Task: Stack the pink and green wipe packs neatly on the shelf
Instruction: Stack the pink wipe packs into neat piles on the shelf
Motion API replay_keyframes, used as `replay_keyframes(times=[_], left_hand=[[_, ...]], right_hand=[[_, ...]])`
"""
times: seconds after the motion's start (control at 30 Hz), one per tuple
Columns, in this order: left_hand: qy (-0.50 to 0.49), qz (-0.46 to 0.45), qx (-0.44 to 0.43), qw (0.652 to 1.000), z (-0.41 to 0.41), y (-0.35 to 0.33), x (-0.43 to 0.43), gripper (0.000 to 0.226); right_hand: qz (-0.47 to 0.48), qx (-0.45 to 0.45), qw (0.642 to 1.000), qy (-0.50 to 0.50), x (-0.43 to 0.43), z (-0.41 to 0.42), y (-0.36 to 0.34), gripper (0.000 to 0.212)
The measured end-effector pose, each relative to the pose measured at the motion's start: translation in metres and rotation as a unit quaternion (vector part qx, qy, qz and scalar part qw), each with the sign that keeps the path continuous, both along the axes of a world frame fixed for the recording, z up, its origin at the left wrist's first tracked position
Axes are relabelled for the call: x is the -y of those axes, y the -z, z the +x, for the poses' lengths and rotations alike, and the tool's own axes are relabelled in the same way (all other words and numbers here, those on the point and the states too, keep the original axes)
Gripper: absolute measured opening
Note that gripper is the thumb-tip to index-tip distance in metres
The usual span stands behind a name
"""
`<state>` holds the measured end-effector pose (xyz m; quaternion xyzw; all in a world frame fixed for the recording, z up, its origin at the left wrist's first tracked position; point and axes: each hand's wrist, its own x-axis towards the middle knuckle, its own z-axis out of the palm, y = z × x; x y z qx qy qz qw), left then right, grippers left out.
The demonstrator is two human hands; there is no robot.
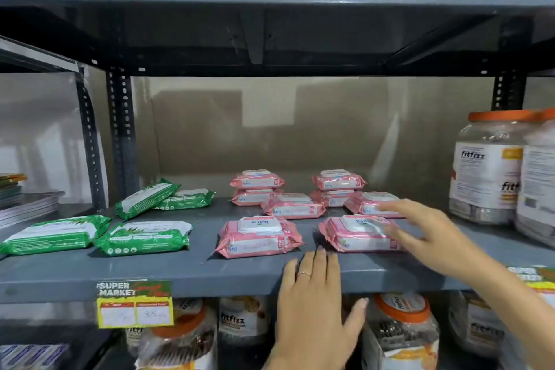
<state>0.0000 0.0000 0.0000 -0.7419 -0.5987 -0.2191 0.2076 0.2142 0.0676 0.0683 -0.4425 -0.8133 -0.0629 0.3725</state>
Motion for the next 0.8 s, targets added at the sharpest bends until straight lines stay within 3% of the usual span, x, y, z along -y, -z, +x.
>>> replay_keyframes(times=[0.13, 0.27, 0.37, 0.43, 0.5, 0.67, 0.8], left_hand=[[0.007, 0.022, 0.004, 1.000, 0.000, 0.020, -0.008, 0.071], [0.004, 0.089, 0.020, 0.996, 0.001, 0.028, -0.014, 0.069], [0.019, 0.113, 0.035, 0.993, 0.001, 0.031, -0.015, 0.069], [0.029, 0.127, 0.039, 0.991, 0.001, 0.033, -0.017, 0.069], [0.029, 0.133, 0.042, 0.990, 0.001, 0.034, -0.017, 0.069], [0.036, 0.142, 0.047, 0.988, 0.002, 0.035, -0.018, 0.070], [0.035, 0.150, 0.044, 0.987, 0.002, 0.037, -0.019, 0.070]], right_hand=[[-0.134, 0.090, 0.986, 0.042, -0.007, -0.004, 0.003, 0.051], [-0.041, 0.159, 0.975, 0.147, -0.002, -0.010, -0.006, 0.062], [-0.097, 0.093, 0.986, 0.103, -0.003, -0.013, -0.018, 0.060], [-0.195, 0.076, 0.976, 0.053, -0.007, -0.009, -0.026, 0.032], [-0.275, 0.091, 0.957, 0.028, -0.008, -0.008, -0.028, 0.045], [-0.199, 0.157, 0.965, 0.072, -0.015, -0.016, -0.025, 0.054], [-0.335, 0.020, 0.942, -0.009, -0.021, -0.012, -0.032, 0.036]])
